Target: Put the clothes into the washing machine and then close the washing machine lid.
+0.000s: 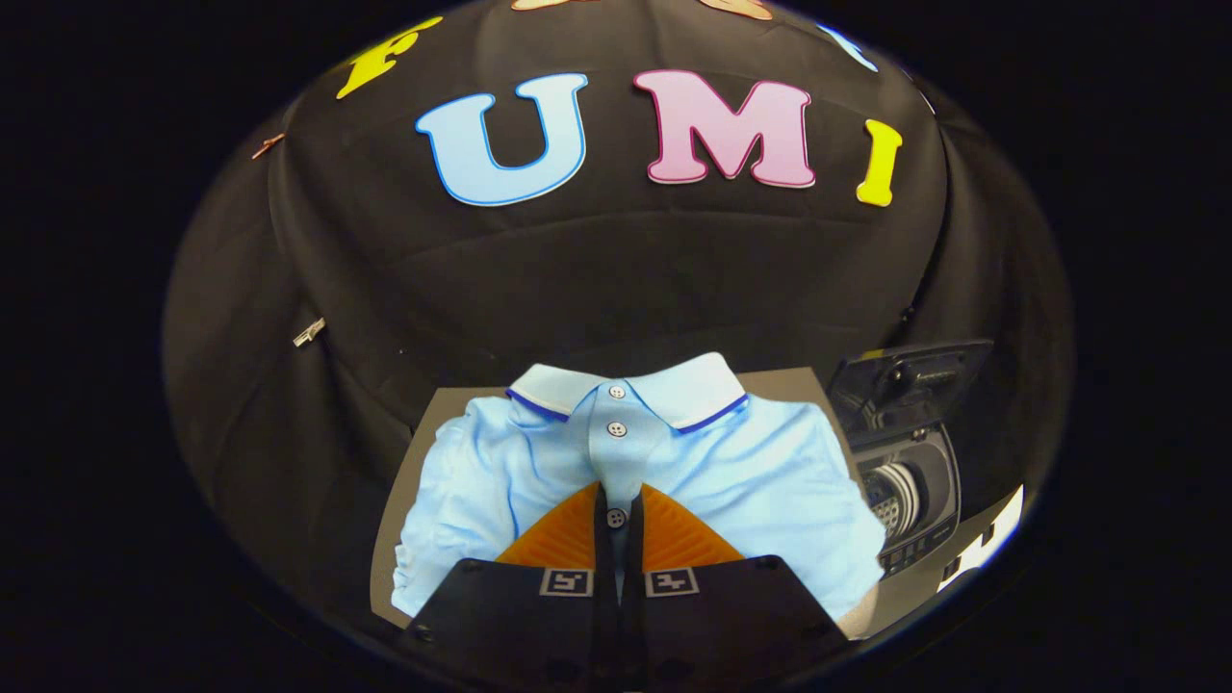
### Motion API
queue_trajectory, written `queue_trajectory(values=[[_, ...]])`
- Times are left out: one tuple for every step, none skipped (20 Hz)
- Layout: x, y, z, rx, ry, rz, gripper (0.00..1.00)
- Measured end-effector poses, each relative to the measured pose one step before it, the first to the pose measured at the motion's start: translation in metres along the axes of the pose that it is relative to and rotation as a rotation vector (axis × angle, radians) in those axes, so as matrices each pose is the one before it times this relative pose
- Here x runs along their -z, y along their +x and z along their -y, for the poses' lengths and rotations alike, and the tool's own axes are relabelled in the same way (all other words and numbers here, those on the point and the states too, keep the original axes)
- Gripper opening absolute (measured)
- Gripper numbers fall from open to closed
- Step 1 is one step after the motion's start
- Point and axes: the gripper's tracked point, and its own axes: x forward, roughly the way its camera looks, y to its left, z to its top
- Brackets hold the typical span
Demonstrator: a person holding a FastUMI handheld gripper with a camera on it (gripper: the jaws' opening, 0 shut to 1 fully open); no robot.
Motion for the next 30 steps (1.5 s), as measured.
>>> queue_trajectory(values=[[-0.00793,-0.00643,0.00561,0.00194,-0.00705,0.01515,0.05],[-0.00782,-0.00785,0.00488,-0.00223,-0.00973,0.01638,0.05],[-0.00823,-0.00784,0.00494,0.00043,-0.00558,0.01295,0.05],[-0.00632,-0.00727,0.00725,-0.00252,-0.00521,0.01176,0.05],[-0.00587,-0.00757,0.00898,0.00150,-0.01110,0.01092,0.05],[-0.00706,-0.00702,0.01164,0.01075,-0.01266,0.01049,0.05],[-0.00735,-0.00876,0.01491,0.01479,-0.02104,0.01759,0.05],[-0.00442,-0.00663,0.01302,0.01188,-0.01118,0.00795,0.05],[-0.00649,-0.00578,0.01086,-0.00025,-0.00082,0.01387,0.05],[-0.00297,-0.00450,0.01136,0.00490,0.00665,0.00825,0.05],[-0.00522,-0.00489,0.01279,0.00194,0.00911,0.01163,0.05],[-0.00489,-0.00336,0.01347,0.00600,0.01160,0.00774,0.05],[-0.00355,-0.00398,0.01540,0.00229,0.00563,0.00761,0.05],[-0.00185,0.00015,0.01654,0.00910,0.00934,0.00168,0.05],[-0.00229,0.00097,0.01431,0.00617,0.00419,0.00509,0.05],[0.00036,0.00138,0.01484,0.00885,0.00208,-0.00036,0.05],[0.00183,0.00251,0.01502,0.01292,-0.00427,-0.00666,0.05],[0.00189,0.00313,0.01501,0.01217,-0.00708,-0.00186,0.05],[0.00225,0.00299,0.01344,0.00825,0.00501,-0.00804,0.05],[-0.00033,0.00206,0.01180,0.00867,0.00333,0.00245,0.05],[0.00175,0.00287,0.01293,0.00972,0.00642,-0.00597,0.05],[0.00090,0.00231,0.01275,0.00994,0.00566,-0.00032,0.05],[0.00179,0.00363,0.01165,0.00820,0.00508,-0.00695,0.05],[0.00398,0.00329,0.01251,0.01215,-0.00066,-0.00656,0.05],[0.00412,0.00463,0.01323,0.01480,-0.00412,-0.00555,0.05],[0.00436,0.00528,0.01097,0.01166,0.00137,-0.00592,0.05],[0.00598,0.00612,0.00900,0.00562,-0.00034,-0.00883,0.05],[0.00908,0.00790,0.01126,0.01393,0.00072,-0.02098,0.05],[0.00729,0.00803,0.00887,0.00639,-0.00694,-0.00598,0.05],[0.00928,0.00692,0.00996,0.01368,-0.00555,-0.01681,0.05]])
